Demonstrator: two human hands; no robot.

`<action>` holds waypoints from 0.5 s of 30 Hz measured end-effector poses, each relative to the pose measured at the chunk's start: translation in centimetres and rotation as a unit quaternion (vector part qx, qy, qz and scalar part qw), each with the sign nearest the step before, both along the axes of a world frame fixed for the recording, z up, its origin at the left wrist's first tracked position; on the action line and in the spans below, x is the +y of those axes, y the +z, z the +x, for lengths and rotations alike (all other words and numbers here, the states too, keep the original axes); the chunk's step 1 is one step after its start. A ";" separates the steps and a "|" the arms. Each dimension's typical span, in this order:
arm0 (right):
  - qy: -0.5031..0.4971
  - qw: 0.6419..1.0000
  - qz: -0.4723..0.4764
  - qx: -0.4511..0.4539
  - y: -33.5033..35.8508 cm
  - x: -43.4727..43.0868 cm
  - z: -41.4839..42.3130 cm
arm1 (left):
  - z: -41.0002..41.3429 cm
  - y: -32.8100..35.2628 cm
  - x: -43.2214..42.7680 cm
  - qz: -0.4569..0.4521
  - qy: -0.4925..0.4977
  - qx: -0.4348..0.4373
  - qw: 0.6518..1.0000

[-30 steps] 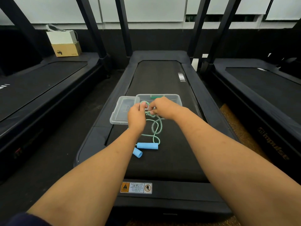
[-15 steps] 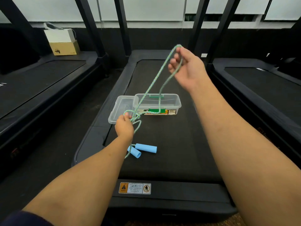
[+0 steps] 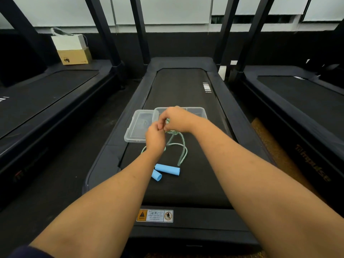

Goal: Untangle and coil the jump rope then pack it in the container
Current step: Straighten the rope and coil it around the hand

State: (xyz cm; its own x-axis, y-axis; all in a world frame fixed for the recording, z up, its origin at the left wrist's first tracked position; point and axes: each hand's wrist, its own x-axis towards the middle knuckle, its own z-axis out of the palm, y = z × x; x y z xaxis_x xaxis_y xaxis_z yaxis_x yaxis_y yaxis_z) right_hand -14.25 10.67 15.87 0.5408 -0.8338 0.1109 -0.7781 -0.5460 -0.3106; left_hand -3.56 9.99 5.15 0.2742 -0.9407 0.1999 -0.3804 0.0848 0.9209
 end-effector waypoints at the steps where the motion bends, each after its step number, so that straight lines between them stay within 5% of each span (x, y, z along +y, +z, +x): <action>1: -0.008 1.000 -0.002 0.022 -0.5 -0.2 0.2 | 0.1 0.0 0.1 -0.001 -0.007 -0.002 1.000; 9: -0.070 0.988 0.026 0.135 -1.1 -0.7 -1.1 | 1.0 0.6 0.3 -0.028 -0.059 0.054 0.996; 12: -0.074 0.996 0.052 0.026 -1.2 -1.0 -1.9 | 0.9 0.6 0.6 -0.028 -0.066 0.041 0.997; 15: -0.093 0.973 0.110 -0.180 -0.5 -1.1 -2.6 | 0.9 0.4 0.8 0.001 -0.057 0.045 0.997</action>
State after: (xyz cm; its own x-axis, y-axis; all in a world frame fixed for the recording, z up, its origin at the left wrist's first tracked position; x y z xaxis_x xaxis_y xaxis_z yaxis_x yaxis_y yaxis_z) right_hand -16.85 9.59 15.39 0.3381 -0.9383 0.0728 -0.6761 -0.2959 -0.6747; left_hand -2.70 10.74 5.58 0.1814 -0.9673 0.1772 -0.2841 0.1209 0.9511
